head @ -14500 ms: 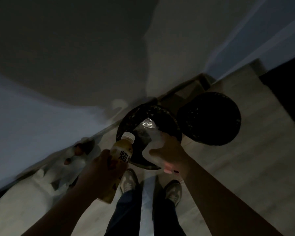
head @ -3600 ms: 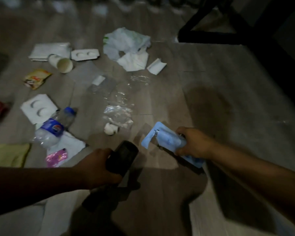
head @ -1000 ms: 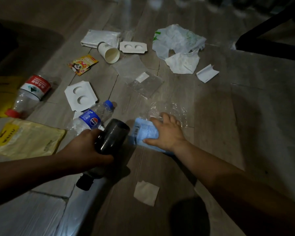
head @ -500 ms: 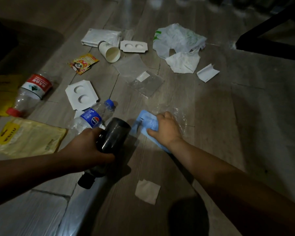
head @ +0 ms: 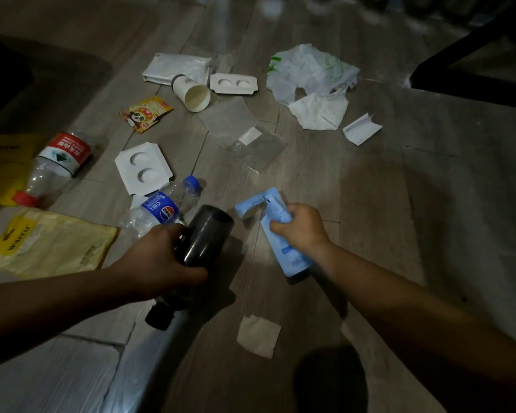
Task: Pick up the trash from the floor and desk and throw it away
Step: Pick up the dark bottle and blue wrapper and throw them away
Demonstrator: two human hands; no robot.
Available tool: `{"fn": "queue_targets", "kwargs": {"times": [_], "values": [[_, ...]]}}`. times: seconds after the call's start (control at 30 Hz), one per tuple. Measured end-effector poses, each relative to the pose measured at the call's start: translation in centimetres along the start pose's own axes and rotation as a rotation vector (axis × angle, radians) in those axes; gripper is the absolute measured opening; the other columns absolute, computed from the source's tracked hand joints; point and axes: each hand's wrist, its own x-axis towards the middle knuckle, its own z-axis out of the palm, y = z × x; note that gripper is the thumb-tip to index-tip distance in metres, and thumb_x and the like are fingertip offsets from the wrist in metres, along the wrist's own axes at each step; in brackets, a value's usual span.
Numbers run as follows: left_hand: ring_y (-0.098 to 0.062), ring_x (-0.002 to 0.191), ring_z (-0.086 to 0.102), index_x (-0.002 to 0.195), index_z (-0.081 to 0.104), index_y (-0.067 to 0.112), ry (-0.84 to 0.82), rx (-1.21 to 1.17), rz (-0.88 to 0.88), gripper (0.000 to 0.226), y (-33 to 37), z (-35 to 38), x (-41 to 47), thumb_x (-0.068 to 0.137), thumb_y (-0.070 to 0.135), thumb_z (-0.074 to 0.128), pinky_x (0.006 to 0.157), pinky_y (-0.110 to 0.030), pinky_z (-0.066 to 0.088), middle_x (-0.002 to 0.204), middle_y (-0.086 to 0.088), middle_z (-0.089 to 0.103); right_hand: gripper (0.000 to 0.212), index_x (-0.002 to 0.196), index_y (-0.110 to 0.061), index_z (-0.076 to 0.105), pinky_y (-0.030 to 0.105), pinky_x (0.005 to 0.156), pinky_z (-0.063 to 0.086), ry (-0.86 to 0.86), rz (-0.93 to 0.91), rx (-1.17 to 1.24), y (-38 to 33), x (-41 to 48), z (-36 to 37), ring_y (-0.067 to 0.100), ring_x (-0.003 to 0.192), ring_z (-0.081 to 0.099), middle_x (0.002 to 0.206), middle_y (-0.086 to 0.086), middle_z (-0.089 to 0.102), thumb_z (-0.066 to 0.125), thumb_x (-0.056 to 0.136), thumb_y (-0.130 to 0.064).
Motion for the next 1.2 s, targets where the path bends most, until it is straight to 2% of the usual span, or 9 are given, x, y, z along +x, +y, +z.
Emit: {"fn": "queue_targets", "kwargs": {"times": [0.17,0.3,0.43,0.57,0.63,0.77,0.83,1.0,1.2], "values": [[-0.004,0.085,0.057,0.127,0.047,0.021,0.005,-0.127,0.017,0.065,1.9,0.6,1.4,0.071,0.03,0.079,0.061,-0.013,0.043,0.093,0.014,0.053,0.022,0.078,0.001,0.064,0.036,0.061,0.055,0.057,0.01,0.064,-0.9,-1.1,-3.0,0.023,0.069,0.067,0.074,0.012,0.069,0.071,0.076,-0.02],[-0.002,0.081,0.056,0.128,0.047,0.021,0.012,-0.115,0.024,0.067,2.8,1.1,3.1,0.07,0.03,0.08,0.06,-0.013,0.042,0.091,0.014,0.053,0.015,0.073,-0.011,0.066,0.017,0.053,0.048,-0.003,-0.075,0.015,-1.1,-3.6,-3.6,0.007,0.062,0.064,0.067,0.002,0.067,0.07,0.075,-0.025],[0.0,0.079,0.054,0.125,0.049,0.022,0.04,-0.042,-0.007,0.066,1.1,0.5,3.3,0.068,0.032,0.08,0.061,-0.014,0.039,0.088,0.016,0.052,0.016,0.068,-0.03,0.057,0.006,0.05,0.041,-0.136,-0.077,-0.008,0.6,-7.5,-1.3,-0.005,0.057,0.056,0.062,-0.012,0.058,0.072,0.074,-0.032],[0.001,0.075,0.052,0.121,0.052,0.022,0.099,0.005,-0.069,0.063,-1.0,-0.2,2.5,0.067,0.035,0.081,0.059,-0.013,0.035,0.088,0.013,0.057,0.009,0.081,-0.027,0.062,0.016,0.06,0.042,-0.202,-0.092,-0.096,2.5,-10.5,1.5,-0.001,0.064,0.051,0.072,-0.015,0.056,0.069,0.078,-0.032],[0.0,0.075,0.054,0.122,0.052,0.023,0.098,0.011,-0.1,0.064,-1.5,-0.4,1.9,0.067,0.037,0.081,0.058,-0.014,0.035,0.086,0.013,0.057,0.02,0.098,-0.012,0.064,0.025,0.074,0.048,-0.236,-0.114,-0.078,3.2,-11.2,2.2,0.007,0.079,0.058,0.088,-0.005,0.06,0.068,0.083,-0.025],[0.0,0.074,0.054,0.123,0.053,0.021,0.127,0.039,-0.109,0.066,-1.5,-0.6,0.9,0.066,0.037,0.082,0.056,-0.013,0.036,0.088,0.009,0.058,0.052,0.129,-0.016,0.048,0.019,0.084,0.037,-0.257,-0.15,-0.192,3.4,-11.5,1.9,0.011,0.108,0.051,0.12,-0.001,0.052,0.069,0.084,-0.032],[0.0,0.073,0.053,0.123,0.053,0.019,0.141,0.038,-0.1,0.065,-1.3,-0.7,0.4,0.067,0.034,0.082,0.056,-0.013,0.036,0.087,0.009,0.057,0.065,0.132,-0.019,0.043,0.018,0.084,0.037,-0.252,-0.125,-0.16,3.2,-12.0,1.7,0.01,0.112,0.049,0.125,-0.004,0.048,0.073,0.078,-0.038],[-0.002,0.075,0.051,0.127,0.05,0.017,0.118,0.023,-0.089,0.066,-0.9,-0.8,-0.3,0.071,0.031,0.08,0.058,-0.014,0.036,0.096,0.005,0.054,0.109,0.142,-0.025,0.024,0.03,0.103,0.038,-0.27,-0.129,-0.253,3.3,-13.6,1.4,0.01,0.126,0.036,0.139,-0.007,0.033,0.082,0.056,-0.058],[-0.009,0.08,0.056,0.121,0.051,0.018,0.119,0.023,-0.049,0.061,-0.5,-0.8,-0.8,0.07,0.032,0.081,0.06,-0.017,0.04,0.098,0.002,0.058,0.115,0.142,-0.024,0.021,0.036,0.105,0.035,-0.218,-0.234,-0.519,3.3,-13.9,2.9,0.016,0.123,0.032,0.134,-0.002,0.031,0.078,0.052,-0.066]]}}
